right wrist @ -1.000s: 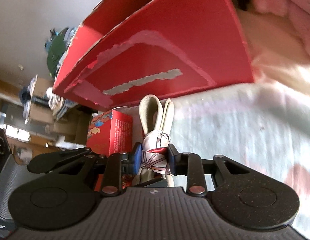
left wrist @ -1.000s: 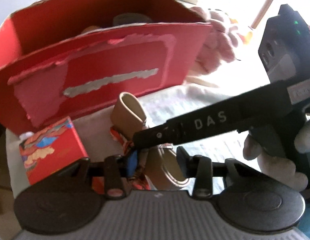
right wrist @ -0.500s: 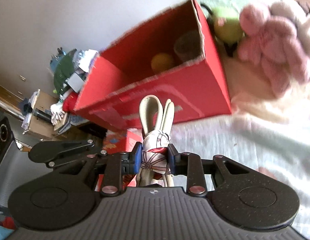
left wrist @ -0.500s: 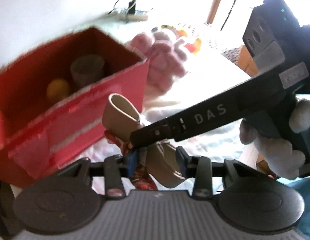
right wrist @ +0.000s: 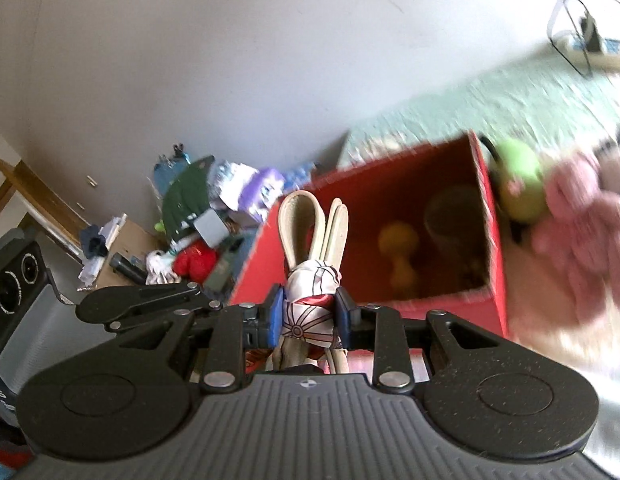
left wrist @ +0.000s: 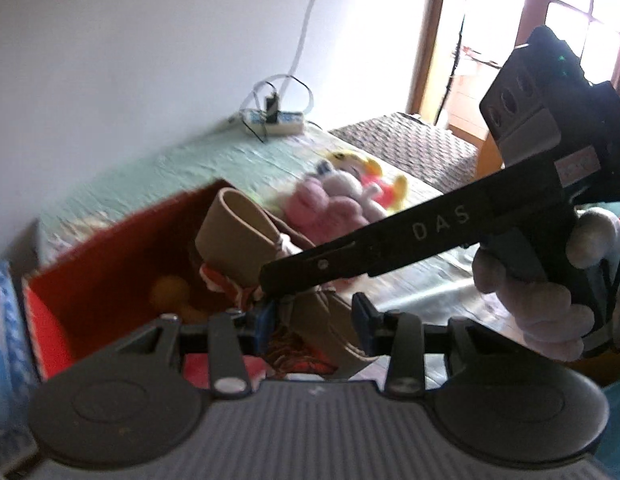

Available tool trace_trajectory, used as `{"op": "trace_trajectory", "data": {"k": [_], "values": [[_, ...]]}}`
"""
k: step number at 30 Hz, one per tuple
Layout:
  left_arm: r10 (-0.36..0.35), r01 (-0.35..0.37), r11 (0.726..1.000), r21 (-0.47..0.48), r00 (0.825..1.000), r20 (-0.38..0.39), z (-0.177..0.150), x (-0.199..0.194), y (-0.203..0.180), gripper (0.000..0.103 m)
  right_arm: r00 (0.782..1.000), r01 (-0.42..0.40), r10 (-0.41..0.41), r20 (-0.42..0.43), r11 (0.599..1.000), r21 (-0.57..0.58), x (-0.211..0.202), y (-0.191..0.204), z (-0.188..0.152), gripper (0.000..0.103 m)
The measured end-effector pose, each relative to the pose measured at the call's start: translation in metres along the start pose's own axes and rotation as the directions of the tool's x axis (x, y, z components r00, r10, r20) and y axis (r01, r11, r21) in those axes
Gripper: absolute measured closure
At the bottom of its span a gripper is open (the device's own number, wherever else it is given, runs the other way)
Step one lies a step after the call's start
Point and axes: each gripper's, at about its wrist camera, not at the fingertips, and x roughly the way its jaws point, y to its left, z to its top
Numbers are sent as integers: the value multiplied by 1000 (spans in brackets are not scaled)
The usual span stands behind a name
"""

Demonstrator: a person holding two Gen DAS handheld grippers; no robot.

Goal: Organize objects
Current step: 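Carry the slipper with both grippers over into the red box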

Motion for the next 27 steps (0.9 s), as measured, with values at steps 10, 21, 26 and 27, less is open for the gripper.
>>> {"op": "trace_trajectory", "data": {"k": [10, 21, 26, 27], "values": [[110, -108, 993, -41, 993, 53, 30, -5, 56, 62, 998, -16, 21, 56, 996, -87, 40, 22, 45, 74], [117, -124, 977, -176, 992, -48, 20, 51, 117, 62, 996, 20, -21, -92, 1000, -12, 111, -6, 60, 74], [112, -133, 967, -215, 988, -106, 10, 75, 137, 62, 986, 32, -27, -162, 999, 28, 138, -19, 62, 74], [107, -131, 966, -221, 988, -114, 8, 80, 142, 62, 985, 35, -28, -173, 999, 37, 142, -22, 63, 74]]}}
